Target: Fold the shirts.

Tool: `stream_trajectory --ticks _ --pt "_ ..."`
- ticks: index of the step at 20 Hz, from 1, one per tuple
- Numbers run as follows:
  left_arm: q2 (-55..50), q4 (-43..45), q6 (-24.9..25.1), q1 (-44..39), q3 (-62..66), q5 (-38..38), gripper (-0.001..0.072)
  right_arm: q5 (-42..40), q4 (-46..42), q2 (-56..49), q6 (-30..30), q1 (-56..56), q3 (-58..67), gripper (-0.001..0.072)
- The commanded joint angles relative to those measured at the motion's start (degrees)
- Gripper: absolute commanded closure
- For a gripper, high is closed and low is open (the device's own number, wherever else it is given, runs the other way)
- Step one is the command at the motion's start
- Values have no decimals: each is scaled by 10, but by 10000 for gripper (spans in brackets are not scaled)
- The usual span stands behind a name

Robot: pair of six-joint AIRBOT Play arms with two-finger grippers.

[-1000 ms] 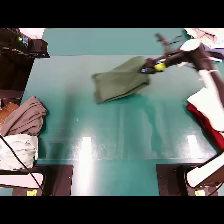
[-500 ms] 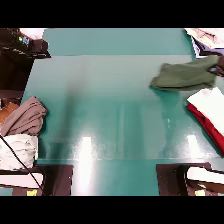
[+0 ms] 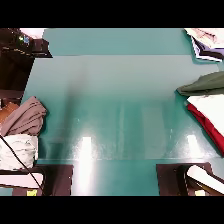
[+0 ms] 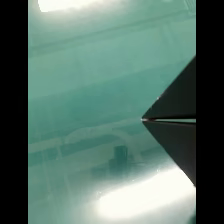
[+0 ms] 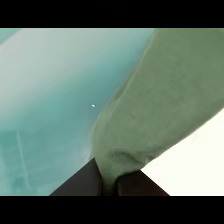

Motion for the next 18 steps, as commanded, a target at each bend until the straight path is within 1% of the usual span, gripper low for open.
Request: stream_trajectory --ticks 1,3,5,9,12,16,18 --pt "0 0 10 0 0 6 678 6 0 29 15 -6 -1 702" --pt "0 0 15 0 0 5 678 7 0 39 21 -6 -1 702" --pt "0 0 30 0 0 5 678 10 -7 52 21 -6 -1 702" --pt "0 0 30 0 0 6 678 42 -47 73 44 -30 -1 702" --pt "0 0 43 0 0 7 678 78 -91 83 49 -79 -1 702" --pt "0 -1 44 0 0 7 678 110 -171 77 49 -130 -1 698" --pt "0 -1 44 0 0 7 678 127 -191 67 49 -142 -1 694"
